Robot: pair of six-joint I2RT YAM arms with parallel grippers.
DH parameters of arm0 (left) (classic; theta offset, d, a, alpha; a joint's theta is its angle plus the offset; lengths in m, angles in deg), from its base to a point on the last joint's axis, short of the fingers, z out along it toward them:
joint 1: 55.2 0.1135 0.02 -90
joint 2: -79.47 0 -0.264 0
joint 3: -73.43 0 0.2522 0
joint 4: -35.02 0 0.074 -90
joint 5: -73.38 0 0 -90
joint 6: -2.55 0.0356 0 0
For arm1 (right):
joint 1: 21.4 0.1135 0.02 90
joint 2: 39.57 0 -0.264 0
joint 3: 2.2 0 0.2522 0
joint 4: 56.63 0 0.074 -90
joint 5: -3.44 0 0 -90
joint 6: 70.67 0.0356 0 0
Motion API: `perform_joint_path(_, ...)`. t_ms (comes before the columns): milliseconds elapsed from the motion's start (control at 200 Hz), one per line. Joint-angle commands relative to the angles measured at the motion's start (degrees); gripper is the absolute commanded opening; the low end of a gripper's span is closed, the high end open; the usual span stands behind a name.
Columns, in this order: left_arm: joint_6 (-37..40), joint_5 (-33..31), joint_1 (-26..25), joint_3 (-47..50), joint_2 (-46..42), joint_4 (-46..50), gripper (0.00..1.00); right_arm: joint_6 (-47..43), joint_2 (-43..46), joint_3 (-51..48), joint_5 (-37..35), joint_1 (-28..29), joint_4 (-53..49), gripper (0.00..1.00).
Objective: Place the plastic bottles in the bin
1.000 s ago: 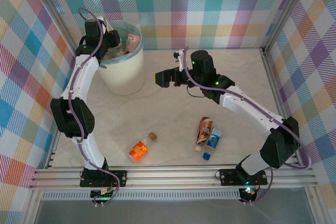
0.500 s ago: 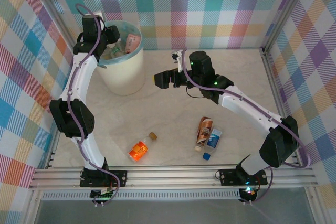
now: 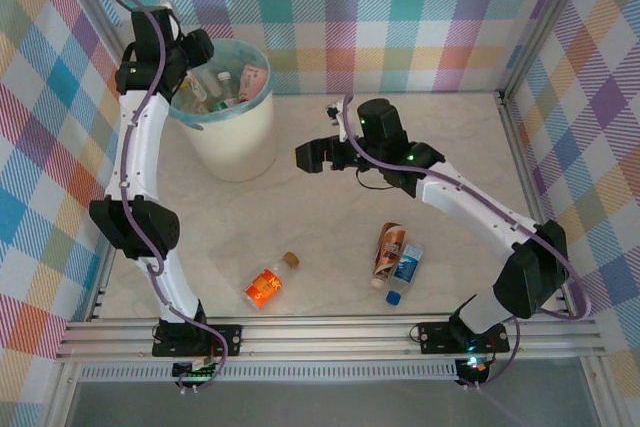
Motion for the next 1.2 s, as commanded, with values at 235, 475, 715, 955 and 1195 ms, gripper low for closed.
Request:
perform_joint_path(235,4.1,0.1,-12.8,24.5,-22.9,-7.5,0.6,2.6,13.1,-7.1,-20.9,0.3,-24.4,0.99)
perform_joint_path(475,10.7,0.7,-30.1,45.9,-32.6,-17.2,0.61,10.9,20.5,-19.4,-17.2,0.3,-31.9,0.82)
perform_joint_path(715,12.0,-0.6,-38.4,54.9,-32.6,-13.0,0.62,20.5,26.1,-26.4,-24.1,0.3,-43.1,0.88)
perform_joint_path(955,9.6,2.0,-42.1,60.4,-31.1,-19.2,0.64,25.9,28.6,-31.4,-23.7,0.4,-47.2,0.94)
perform_joint_path(1195,9.6,2.0,-42.7,57.0,-27.0,-18.5,0.64,27.9,26.8,-38.0,-20.7,0.3,-41.7,0.91)
